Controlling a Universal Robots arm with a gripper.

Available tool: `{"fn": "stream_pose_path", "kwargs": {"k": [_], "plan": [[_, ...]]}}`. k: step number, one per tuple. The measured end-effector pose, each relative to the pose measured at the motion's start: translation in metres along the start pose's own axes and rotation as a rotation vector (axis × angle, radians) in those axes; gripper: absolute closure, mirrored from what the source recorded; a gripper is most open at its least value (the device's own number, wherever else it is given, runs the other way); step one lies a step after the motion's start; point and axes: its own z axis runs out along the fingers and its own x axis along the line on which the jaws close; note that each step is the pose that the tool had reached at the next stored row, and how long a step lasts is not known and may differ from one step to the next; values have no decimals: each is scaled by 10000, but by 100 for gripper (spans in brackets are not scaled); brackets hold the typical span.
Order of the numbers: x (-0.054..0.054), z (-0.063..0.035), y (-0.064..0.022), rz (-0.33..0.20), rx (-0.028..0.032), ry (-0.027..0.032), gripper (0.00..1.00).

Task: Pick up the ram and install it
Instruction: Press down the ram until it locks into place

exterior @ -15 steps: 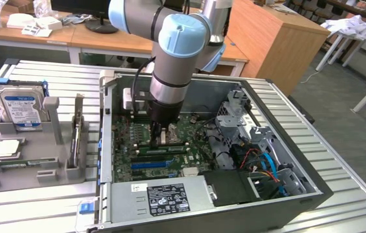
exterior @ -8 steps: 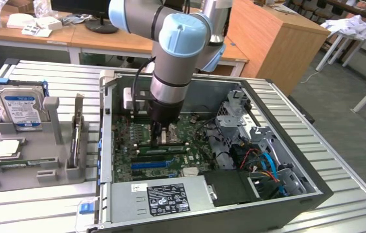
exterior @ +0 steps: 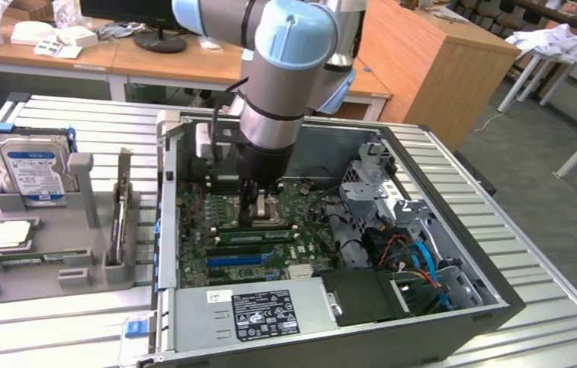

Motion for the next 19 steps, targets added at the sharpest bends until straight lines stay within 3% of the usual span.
{"fn": "stream_pose_path", "kwargs": {"k": [19], "plan": [[-16, -654, 6, 2, -52, 0, 89]]}}
